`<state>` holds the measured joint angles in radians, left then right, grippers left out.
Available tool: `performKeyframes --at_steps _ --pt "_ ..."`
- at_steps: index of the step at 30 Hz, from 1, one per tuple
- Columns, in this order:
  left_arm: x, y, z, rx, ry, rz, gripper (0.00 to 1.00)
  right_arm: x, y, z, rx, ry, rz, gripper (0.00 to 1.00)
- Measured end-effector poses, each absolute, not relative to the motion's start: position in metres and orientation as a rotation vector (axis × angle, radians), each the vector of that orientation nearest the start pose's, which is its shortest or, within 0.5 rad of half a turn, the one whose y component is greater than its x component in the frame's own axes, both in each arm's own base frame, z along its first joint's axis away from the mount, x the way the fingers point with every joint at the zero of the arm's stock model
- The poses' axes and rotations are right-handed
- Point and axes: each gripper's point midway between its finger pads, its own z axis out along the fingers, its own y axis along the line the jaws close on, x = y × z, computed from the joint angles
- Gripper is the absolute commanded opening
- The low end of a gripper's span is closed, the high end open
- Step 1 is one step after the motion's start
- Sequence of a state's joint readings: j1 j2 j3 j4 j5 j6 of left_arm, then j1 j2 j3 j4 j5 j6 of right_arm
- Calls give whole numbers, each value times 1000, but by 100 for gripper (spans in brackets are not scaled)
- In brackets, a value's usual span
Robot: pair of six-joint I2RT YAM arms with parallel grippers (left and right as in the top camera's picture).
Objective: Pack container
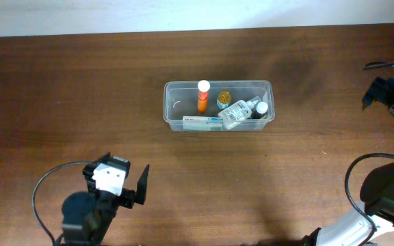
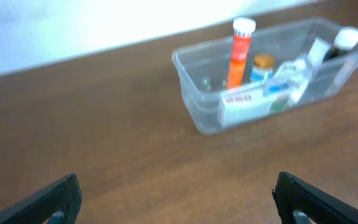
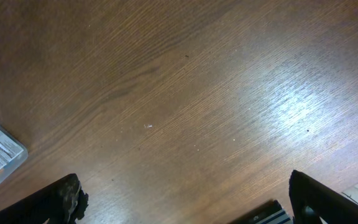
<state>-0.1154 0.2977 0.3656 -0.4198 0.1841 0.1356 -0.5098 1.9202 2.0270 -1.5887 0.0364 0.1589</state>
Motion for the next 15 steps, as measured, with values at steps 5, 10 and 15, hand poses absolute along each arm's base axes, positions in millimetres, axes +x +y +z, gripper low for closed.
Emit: performKeyframes --at_steps 5,10,15 --pt "225 -56 199 350 1772 -161 99 319 -186 202 1006 2890 -78 98" --pt "222 -59 222 370 1624 -172 99 319 -186 202 1006 2890 -78 98" --pt "223 -67 229 404 1537 -192 100 319 -186 202 1007 2889 -79 98"
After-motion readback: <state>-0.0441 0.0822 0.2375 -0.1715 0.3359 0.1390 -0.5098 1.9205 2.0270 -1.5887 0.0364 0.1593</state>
